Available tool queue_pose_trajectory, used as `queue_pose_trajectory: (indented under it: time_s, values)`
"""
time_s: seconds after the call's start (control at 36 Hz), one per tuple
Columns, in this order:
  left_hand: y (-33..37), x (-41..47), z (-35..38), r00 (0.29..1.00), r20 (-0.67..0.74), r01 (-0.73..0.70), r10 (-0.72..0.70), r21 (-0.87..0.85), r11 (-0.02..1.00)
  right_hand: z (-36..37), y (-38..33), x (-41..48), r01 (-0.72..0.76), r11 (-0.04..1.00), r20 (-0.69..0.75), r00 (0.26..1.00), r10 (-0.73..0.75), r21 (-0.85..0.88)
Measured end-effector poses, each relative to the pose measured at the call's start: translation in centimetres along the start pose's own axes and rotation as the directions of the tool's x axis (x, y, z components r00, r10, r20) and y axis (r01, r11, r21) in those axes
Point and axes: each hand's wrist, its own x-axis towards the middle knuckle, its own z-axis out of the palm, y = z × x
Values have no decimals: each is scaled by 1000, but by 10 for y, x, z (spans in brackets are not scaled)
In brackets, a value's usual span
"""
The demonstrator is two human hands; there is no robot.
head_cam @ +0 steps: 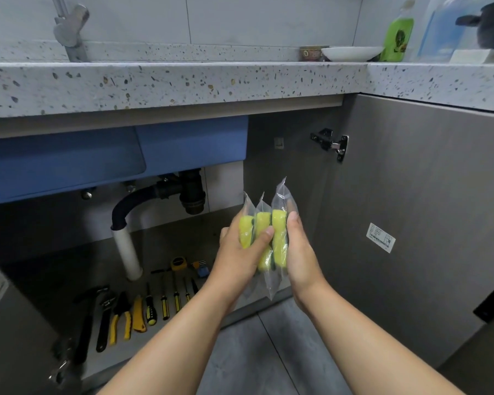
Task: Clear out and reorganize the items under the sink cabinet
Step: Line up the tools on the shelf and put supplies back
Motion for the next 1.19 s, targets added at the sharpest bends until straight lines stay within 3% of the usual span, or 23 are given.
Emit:
queue_pose_trajectory:
  time_s: [0.22,0.39,0.56,0.75,0.89,0.94,1.0,1.08,1.19]
  values:
    - [-6,-2,6,994,-111,13,-21,-79,997,2,4,3,-14,994,24,1000,17,-112]
    - [-7,-1,8,980,-201,10,11,105,994,3,2,1,-13,993,52,998,19,-117]
    - [-1,-1,4,996,-39,71,-76,-102,992,2,2,1,-13,998,34,999,11,58]
    - [-11,3,-6,988,30,157,-154,-190,969,-9,-3,6,-80,960,202,979,26,268]
    - [-11,6,-12,966,15,241,-258,-413,878,-18,-2,15,-126,977,127,986,104,174]
    - [-9,5,-13,956,74,285,-285,-477,831,-18,-1,15,-161,978,197,971,133,131]
    - [-8,3,-14,948,154,319,-280,-504,802,-14,0,11,-170,984,299,943,146,57]
    - [-6,0,-12,942,246,326,-227,-516,792,-10,4,7,-95,993,277,955,109,-65]
    - [-8,-1,-5,948,200,314,-247,-469,825,-9,8,5,-119,990,322,937,137,-75]
